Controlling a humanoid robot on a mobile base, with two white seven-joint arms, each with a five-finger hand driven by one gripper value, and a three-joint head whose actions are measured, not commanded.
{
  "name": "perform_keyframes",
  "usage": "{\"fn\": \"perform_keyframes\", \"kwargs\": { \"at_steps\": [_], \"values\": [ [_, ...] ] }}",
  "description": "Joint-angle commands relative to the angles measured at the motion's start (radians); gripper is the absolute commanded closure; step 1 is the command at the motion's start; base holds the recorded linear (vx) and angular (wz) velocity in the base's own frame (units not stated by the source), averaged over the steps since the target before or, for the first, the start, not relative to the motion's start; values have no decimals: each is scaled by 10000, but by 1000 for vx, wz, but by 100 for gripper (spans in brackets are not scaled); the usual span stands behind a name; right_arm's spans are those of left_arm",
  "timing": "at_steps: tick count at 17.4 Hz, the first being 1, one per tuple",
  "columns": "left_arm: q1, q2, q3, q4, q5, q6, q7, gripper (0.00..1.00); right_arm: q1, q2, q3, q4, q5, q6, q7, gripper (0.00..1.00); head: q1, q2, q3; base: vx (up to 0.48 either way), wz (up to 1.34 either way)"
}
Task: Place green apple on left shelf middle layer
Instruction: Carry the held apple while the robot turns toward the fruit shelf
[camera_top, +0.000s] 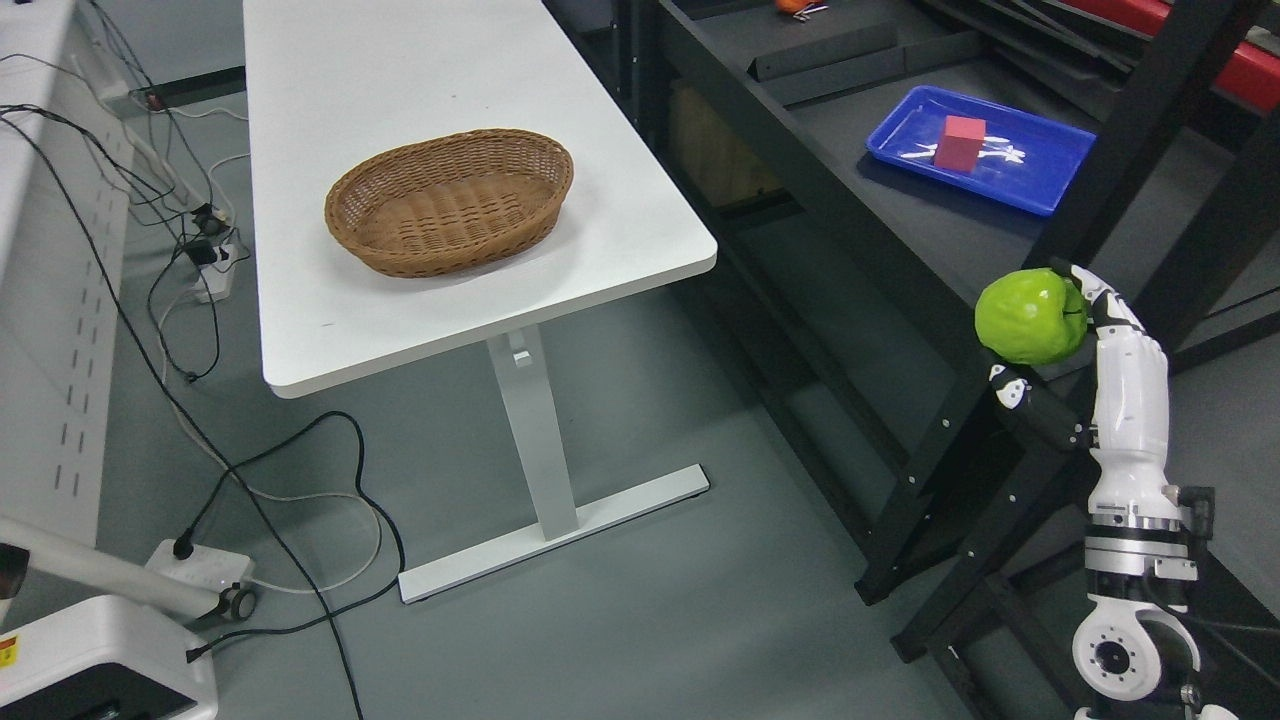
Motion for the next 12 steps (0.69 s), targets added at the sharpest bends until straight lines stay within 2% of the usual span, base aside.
{"fn": "perform_keyframes", "kwargs": {
  "at_steps": [1, 12],
  "values": [
    [2, 175, 0, 1, 0, 54, -10, 0, 32, -134, -55, -41, -1, -1, -46, 100, 0, 0, 0, 65, -416],
    [2, 175, 0, 1, 0, 39, 6, 0, 48, -134, -70, -56, -1, -170, -46, 100, 0, 0, 0, -5, -179]
  ]
}}
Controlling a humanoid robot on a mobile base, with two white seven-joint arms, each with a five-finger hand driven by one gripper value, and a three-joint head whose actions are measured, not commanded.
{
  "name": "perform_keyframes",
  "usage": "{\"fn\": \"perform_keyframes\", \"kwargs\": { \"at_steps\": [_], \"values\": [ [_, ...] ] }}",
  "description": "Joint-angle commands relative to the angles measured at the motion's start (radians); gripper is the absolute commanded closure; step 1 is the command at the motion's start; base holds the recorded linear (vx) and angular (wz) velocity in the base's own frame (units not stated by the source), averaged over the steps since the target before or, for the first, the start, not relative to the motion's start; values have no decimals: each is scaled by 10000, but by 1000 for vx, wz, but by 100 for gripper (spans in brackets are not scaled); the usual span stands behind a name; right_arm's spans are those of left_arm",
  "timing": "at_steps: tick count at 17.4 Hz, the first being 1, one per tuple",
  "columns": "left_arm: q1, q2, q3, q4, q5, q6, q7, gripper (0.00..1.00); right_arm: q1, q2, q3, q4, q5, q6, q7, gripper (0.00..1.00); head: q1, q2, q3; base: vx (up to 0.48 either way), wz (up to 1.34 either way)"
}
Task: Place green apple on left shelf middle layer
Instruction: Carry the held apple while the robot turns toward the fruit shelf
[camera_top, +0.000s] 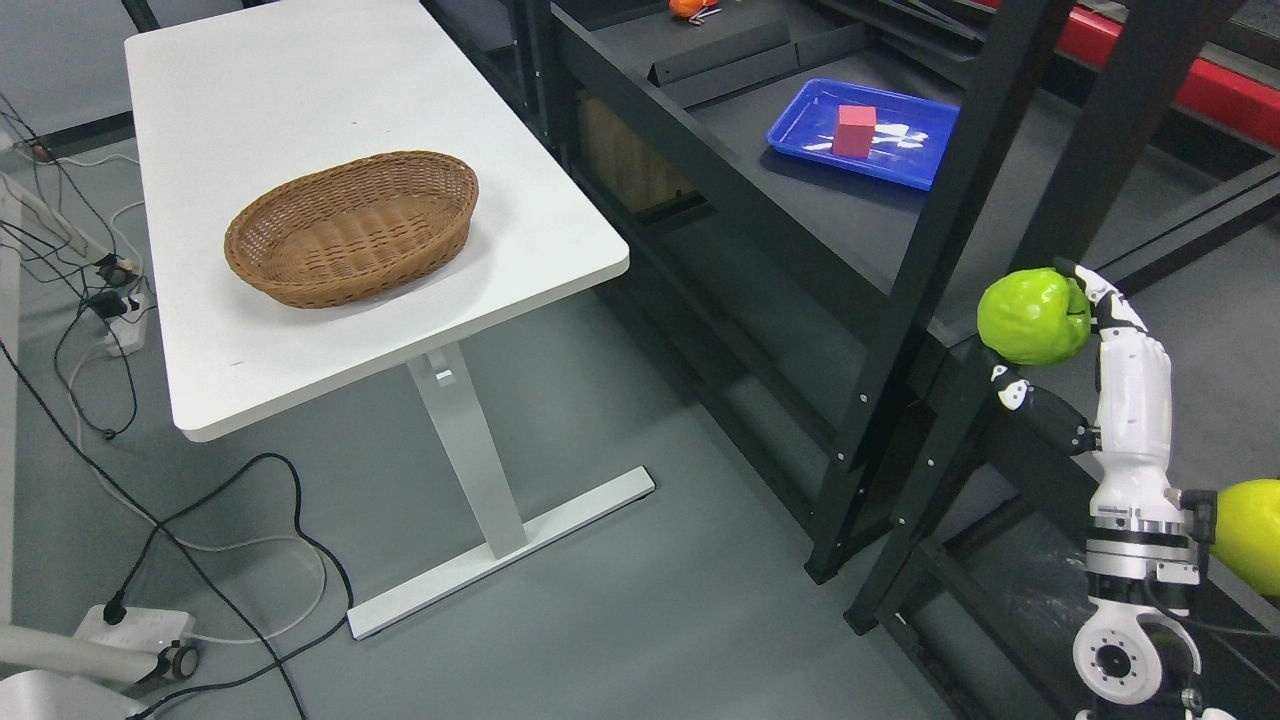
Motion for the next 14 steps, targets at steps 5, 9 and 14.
{"fn": "perform_keyframes", "kwargs": {
  "at_steps": [5, 9, 14],
  "values": [
    [-3, 175, 0, 0, 0, 7, -6, 0, 84, -164, 30, -22, 0, -12, 7, 100, 0, 0, -3, -42, -357],
    [-3, 175, 0, 0, 0, -9, 9, 0, 145, -164, 30, -6, 0, -12, -23, 100, 0, 0, -16, -51, -560],
    [-3, 175, 0, 0, 0, 6, 9, 0, 145, -164, 30, -6, 0, -12, -69, 100, 0, 0, -17, -32, -690]
  ]
}}
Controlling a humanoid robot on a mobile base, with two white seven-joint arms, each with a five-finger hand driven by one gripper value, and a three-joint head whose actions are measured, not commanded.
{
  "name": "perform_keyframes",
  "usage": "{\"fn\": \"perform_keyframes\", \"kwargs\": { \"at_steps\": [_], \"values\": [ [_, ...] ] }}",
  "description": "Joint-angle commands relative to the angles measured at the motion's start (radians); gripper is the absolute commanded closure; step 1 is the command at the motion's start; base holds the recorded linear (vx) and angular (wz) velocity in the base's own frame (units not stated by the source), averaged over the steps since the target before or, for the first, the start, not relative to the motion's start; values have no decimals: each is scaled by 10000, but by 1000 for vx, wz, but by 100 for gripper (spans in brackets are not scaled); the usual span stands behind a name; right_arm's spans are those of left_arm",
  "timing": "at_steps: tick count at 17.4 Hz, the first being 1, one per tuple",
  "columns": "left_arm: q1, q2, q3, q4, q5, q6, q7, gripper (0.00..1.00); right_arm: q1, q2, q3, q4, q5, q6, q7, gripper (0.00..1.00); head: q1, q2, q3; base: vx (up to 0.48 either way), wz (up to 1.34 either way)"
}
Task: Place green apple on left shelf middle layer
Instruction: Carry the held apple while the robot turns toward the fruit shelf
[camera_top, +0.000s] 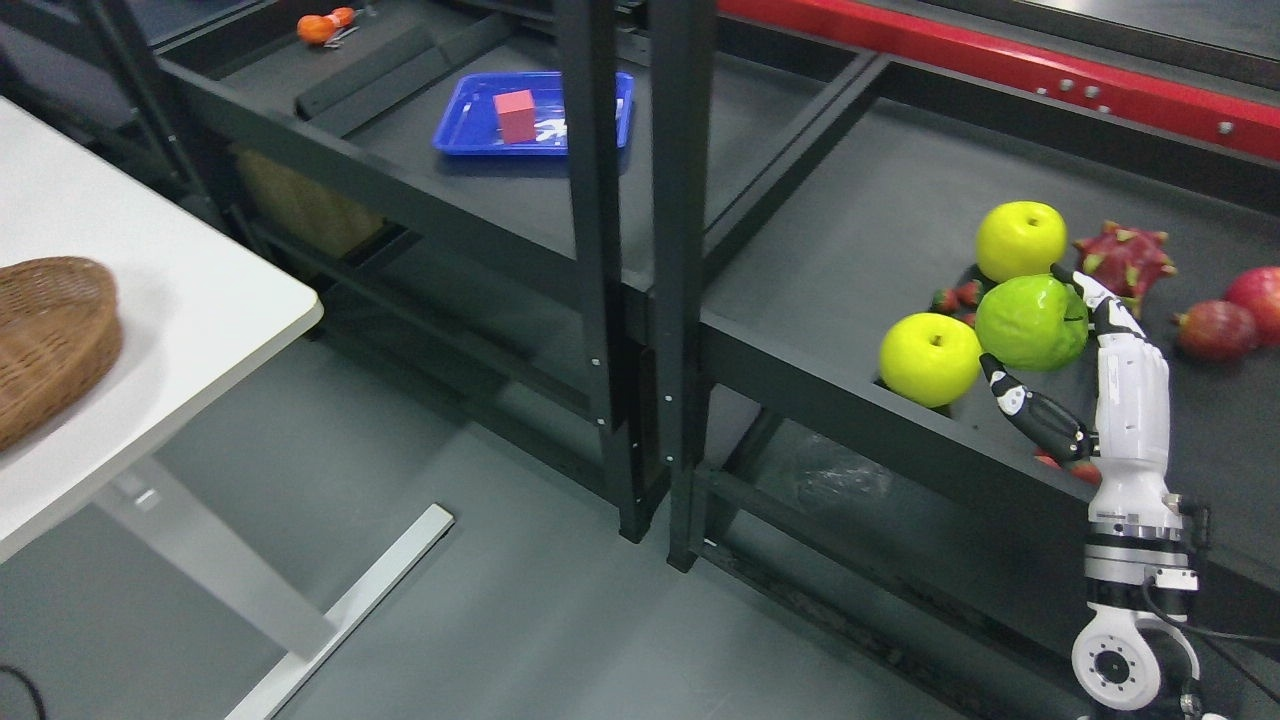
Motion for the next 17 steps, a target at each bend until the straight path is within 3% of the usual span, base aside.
{"fn": "perform_keyframes", "kwargs": {
  "at_steps": [1, 17],
  "values": [
    [1, 174, 0, -3, 0, 4, -5, 0, 22, -170, 14, -13, 0, 4, -20, 100, 0, 0, 0, 6, -682],
    [1, 174, 0, -3, 0, -11, 10, 0, 22, -170, 14, 2, 0, 4, -4, 100, 0, 0, 49, 117, -427]
  ]
}}
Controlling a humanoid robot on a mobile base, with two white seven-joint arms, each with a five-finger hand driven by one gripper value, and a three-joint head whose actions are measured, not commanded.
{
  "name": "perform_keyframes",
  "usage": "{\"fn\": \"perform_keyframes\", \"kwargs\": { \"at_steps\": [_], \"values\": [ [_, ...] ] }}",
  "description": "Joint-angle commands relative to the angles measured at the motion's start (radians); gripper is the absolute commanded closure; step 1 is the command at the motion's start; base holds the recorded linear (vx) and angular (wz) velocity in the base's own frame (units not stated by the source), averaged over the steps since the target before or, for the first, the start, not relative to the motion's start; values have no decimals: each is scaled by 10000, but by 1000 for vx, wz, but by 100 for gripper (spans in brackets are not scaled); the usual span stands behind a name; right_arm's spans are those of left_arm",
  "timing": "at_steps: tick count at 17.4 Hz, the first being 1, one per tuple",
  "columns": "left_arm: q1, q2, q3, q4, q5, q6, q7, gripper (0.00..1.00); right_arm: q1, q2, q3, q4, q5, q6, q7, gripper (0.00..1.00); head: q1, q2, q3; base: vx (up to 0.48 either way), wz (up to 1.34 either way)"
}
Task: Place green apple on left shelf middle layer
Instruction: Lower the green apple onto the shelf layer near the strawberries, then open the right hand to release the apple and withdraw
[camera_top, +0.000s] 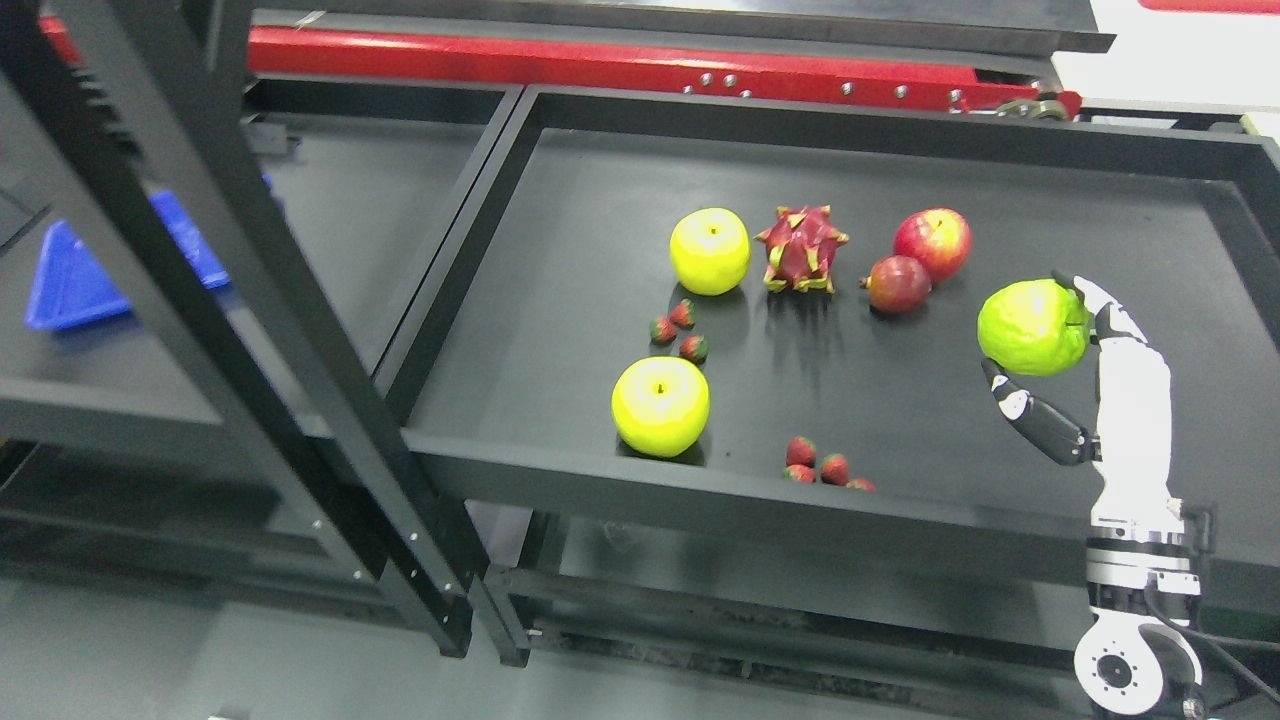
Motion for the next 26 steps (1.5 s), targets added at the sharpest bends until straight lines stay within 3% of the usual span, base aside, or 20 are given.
{"fn": "perform_keyframes", "kwargs": {
  "at_steps": [1, 11, 18, 25, 26],
  "values": [
    [1, 174, 0, -1, 15, -17, 6, 0, -2, -174, 3, 4, 0, 25, 19, 100, 0, 0, 0, 232, -242],
    [1, 174, 0, 14, 0, -2, -10, 0, 120, -174, 170, 19, 0, 10, 156, 100, 0, -2, 0, 228, -81],
    [1, 174, 0, -1, 0, -2, -10, 0, 1883, -889, 4692, 279, 184, -435, 2256, 100, 0, -2, 0, 78, -23],
    [1, 174, 0, -1, 0, -2, -10, 0, 1763, -782, 4790, 326, 492, -313, 2581, 98, 0, -2, 0, 17, 0],
    [1, 174, 0, -1, 0, -2, 6, 0, 1686, -752, 4698, 326, 461, -297, 2566, 89, 0, -2, 0, 0, 0]
  ]
}}
